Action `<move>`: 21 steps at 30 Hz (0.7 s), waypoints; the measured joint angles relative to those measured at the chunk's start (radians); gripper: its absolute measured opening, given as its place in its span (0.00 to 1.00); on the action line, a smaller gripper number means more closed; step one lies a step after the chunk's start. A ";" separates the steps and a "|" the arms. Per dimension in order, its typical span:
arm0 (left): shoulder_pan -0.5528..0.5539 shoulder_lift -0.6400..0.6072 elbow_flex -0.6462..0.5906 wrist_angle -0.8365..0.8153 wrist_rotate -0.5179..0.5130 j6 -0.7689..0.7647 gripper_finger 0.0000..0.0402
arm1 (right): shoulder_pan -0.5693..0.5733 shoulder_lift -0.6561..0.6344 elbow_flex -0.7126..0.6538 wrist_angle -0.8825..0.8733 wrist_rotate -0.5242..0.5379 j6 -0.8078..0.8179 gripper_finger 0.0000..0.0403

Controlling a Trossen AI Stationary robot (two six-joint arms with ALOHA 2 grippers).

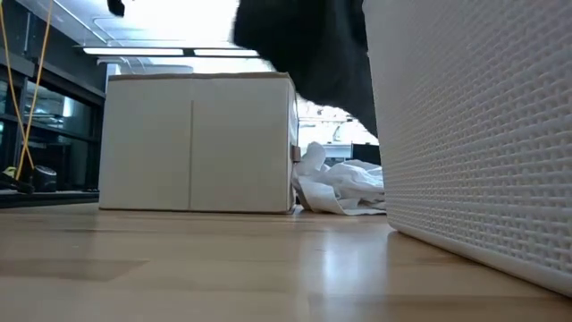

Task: Sort clothes
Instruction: Put the black shorts into the laundry organizer

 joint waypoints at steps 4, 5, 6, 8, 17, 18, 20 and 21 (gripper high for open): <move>0.000 -0.005 0.000 0.255 0.076 0.086 0.43 | -0.013 0.159 0.130 0.191 0.003 0.197 0.00; 0.000 -0.005 0.000 0.319 0.102 0.118 0.43 | -0.015 0.162 0.091 0.277 0.044 0.222 0.00; 0.000 -0.008 0.000 0.380 0.129 0.151 0.43 | -0.017 0.170 0.066 0.325 0.068 0.244 0.00; 0.000 -0.010 0.000 0.472 0.167 0.215 0.43 | -0.028 0.191 0.047 0.361 0.086 0.288 0.00; 0.000 -0.022 0.001 0.462 0.186 0.271 0.43 | -0.020 0.265 0.046 -0.272 -0.189 0.131 0.00; 0.000 -0.022 0.001 0.448 0.186 0.269 0.43 | -0.016 0.277 0.046 -0.353 -0.208 0.093 0.00; 0.000 -0.020 0.001 0.429 0.185 0.261 0.43 | -0.009 0.291 0.046 -0.521 -0.248 0.041 0.00; 0.000 -0.020 0.000 0.425 0.181 0.256 0.43 | -0.004 0.297 0.046 -0.598 -0.262 0.021 0.01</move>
